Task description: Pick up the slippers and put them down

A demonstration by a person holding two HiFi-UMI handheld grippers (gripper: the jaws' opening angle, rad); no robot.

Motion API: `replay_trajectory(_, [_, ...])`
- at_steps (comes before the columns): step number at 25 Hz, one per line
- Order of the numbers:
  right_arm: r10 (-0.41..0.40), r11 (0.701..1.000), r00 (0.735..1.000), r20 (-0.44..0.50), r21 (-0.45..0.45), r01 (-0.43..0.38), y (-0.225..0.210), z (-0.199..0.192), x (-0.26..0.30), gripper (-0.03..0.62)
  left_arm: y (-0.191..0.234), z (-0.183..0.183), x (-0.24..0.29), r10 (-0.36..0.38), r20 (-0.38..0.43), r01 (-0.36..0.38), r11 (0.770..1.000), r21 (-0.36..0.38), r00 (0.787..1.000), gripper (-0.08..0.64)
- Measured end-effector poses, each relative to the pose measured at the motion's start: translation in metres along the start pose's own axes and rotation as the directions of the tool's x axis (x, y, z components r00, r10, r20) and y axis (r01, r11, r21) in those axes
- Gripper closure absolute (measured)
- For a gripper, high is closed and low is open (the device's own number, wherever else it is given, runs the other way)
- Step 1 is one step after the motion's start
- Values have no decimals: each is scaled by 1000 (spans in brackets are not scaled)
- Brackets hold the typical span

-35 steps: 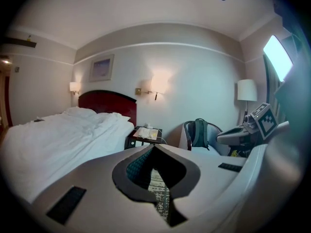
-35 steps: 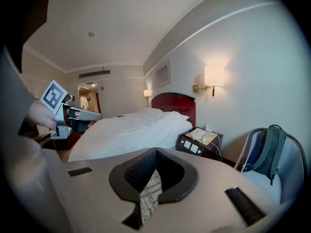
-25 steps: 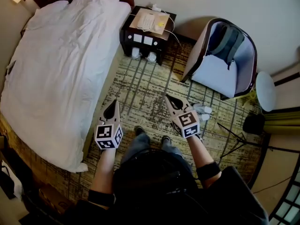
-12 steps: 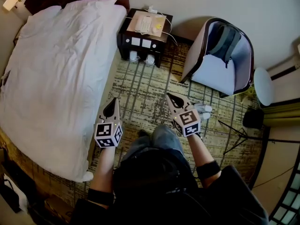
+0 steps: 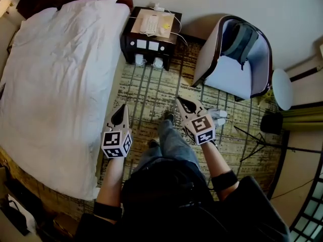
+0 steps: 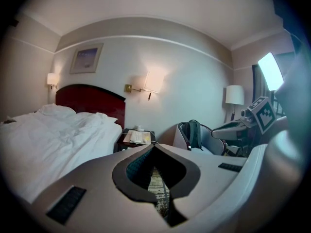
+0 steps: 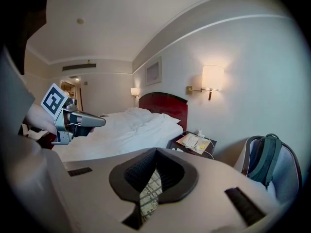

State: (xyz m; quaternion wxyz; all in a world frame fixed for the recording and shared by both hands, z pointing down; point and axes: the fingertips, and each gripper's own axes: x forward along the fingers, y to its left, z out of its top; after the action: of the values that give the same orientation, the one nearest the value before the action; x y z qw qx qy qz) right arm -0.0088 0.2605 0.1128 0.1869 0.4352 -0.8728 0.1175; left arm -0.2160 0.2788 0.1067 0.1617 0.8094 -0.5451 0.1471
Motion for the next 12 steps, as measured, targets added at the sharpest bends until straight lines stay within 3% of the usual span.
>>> replay_trajectory(12, [-3, 999, 1000, 8, 49, 2, -99, 27, 81, 589, 10, 56, 124, -42, -34, 44, 998, 55, 999, 572])
